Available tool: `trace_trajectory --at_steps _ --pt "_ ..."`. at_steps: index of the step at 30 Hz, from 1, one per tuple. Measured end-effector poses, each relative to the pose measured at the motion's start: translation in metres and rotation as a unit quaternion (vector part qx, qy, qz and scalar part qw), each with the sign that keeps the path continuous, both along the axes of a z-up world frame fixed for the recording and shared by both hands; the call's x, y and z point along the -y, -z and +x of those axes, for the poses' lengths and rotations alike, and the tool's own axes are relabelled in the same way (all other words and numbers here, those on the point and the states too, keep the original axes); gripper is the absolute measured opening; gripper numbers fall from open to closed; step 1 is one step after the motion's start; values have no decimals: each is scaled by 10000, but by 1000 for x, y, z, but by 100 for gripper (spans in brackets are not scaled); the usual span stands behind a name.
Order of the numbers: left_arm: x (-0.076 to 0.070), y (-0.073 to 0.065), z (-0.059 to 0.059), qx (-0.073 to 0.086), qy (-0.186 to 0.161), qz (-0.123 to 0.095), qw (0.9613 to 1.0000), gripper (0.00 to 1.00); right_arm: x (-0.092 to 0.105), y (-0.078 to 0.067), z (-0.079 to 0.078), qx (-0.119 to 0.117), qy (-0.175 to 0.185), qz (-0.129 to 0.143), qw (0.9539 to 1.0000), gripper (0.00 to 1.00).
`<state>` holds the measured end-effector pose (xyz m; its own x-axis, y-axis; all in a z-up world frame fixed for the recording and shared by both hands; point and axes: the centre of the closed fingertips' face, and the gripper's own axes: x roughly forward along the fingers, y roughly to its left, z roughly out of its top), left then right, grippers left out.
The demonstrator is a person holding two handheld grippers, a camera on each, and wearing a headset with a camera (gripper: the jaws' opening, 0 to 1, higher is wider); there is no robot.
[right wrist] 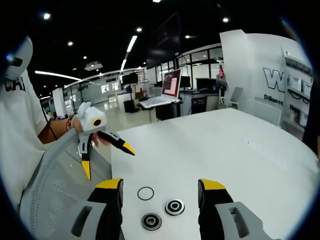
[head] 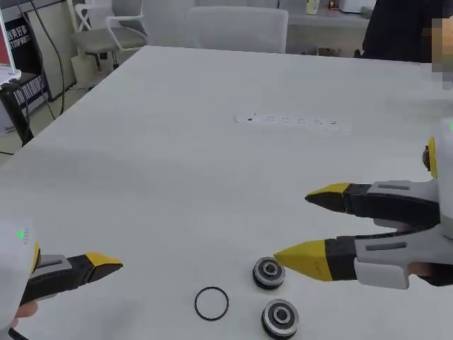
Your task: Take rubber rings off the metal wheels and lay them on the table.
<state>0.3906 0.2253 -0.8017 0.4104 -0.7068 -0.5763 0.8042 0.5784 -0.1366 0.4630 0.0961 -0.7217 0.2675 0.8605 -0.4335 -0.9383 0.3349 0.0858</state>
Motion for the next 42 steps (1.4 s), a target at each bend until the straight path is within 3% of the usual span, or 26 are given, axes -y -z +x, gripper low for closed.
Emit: trace_trajectory --at_steps 12,19,31,42 --pt "0 1 -1 -27 5 7 10000 97 11 43 -9 -536 43 -167 9984 80" --pt "0 1 -1 -49 6 -9 10000 97 13 60 -13 -761 80 -185 9969 85" --pt "0 2 -1 -69 -11 -45 10000 97 18 89 -23 -991 -62 -497 9938 83" --pt "-2 1 1 -30 -55 -2 10000 97 22 98 -26 -1164 -53 -510 9919 76"
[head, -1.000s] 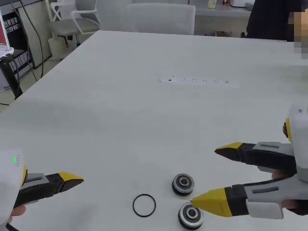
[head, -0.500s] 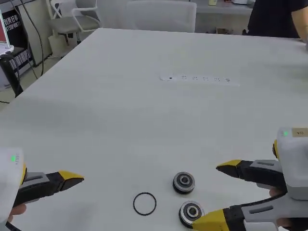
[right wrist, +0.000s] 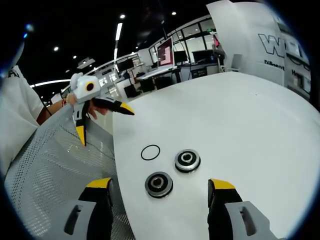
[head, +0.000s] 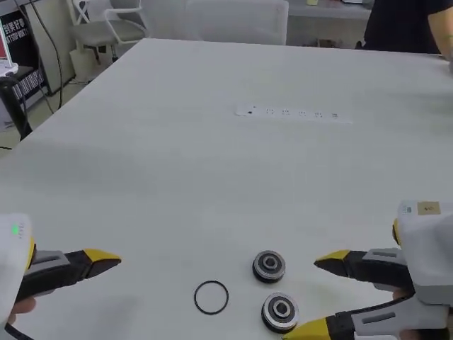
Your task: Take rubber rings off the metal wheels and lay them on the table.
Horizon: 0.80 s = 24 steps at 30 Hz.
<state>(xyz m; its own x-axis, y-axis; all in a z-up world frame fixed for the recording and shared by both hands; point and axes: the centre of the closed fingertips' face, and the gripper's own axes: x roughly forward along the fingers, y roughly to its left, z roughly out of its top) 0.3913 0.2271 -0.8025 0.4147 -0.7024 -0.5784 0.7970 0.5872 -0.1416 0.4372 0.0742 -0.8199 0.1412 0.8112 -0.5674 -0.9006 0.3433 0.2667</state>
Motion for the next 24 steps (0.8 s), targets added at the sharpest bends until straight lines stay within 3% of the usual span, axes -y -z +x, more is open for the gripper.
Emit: trace_trajectory --at_steps 14,20,24 --pt "-4 -3 2 152 67 246 9996 97 2 5 -2 -106 11 -1 9999 72" --pt "6 -9 0 222 332 332 9986 96 2 7 -2 -133 1 7 9999 71" --pt "8 -8 -2 242 520 544 9969 96 2 6 -3 -140 8 31 9999 70"
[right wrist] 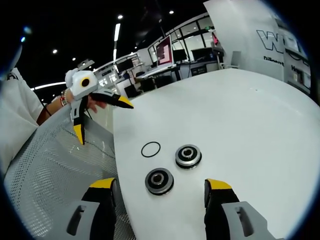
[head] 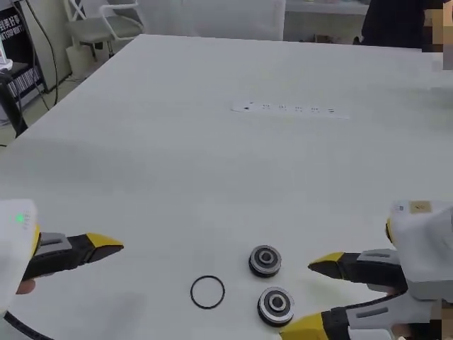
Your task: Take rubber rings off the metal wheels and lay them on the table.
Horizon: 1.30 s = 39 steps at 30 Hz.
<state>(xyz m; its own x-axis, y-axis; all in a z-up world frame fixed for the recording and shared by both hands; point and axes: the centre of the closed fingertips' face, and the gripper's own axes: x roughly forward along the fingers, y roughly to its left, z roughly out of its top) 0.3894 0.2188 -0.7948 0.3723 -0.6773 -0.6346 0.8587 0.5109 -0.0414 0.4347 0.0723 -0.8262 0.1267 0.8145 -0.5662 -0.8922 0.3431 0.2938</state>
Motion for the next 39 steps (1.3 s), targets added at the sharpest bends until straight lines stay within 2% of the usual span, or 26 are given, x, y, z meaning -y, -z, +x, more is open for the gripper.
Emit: trace_trajectory --at_steps 7,13,24,27,31,36,39 --pt "7 -16 6 214 114 -21 9997 96 -1 -2 1 9 16 57 10000 68" --pt "12 -18 11 290 264 118 9992 95 -1 -1 1 6 20 44 10000 67" --pt "38 -35 26 585 749 198 9953 93 -2 0 0 22 -3 83 10000 63" --pt "49 -42 30 705 935 221 9929 91 -4 0 -1 -43 -5 135 9999 61" --pt "66 -54 30 870 1278 117 9879 85 -5 1 -2 -37 -31 119 9999 60" --pt "91 -79 32 1055 1535 -297 9821 83 -5 5 -4 -30 -72 41 10000 59" --pt "99 -83 37 1149 1626 -295 9795 80 -4 5 -3 -8 -54 18 10000 56"
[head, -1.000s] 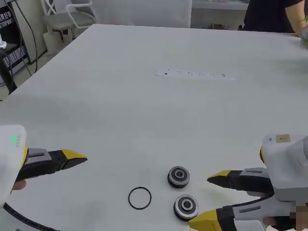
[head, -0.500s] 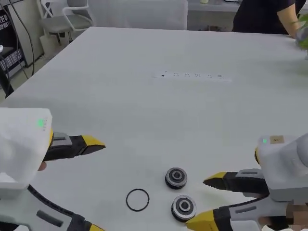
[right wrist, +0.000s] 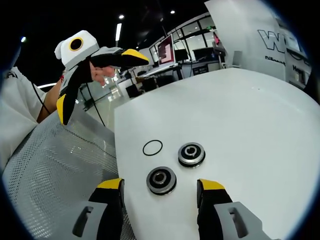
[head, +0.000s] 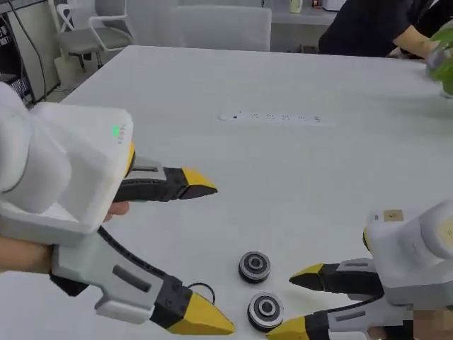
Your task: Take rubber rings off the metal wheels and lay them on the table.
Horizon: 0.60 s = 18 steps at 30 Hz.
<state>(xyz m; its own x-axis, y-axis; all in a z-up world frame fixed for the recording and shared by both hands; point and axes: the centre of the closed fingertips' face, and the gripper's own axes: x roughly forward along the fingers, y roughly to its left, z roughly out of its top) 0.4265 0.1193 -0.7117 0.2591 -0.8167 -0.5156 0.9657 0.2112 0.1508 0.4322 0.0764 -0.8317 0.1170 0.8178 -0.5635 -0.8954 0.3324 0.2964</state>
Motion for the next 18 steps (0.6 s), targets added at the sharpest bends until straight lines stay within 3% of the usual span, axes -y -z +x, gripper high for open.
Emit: trace_trajectory --at_steps 3,6,11,18 --pt "5 2 6 118 59 101 9999 78 2 1 2 22 39 -15 10000 55" --pt "8 13 15 230 123 207 9994 75 4 2 3 -1 103 -25 9999 54" --pt "16 29 23 84 83 133 9998 69 5 3 5 25 156 -18 9999 52" --pt "31 42 31 -141 -97 -332 9993 56 4 5 4 13 155 -16 9999 48"
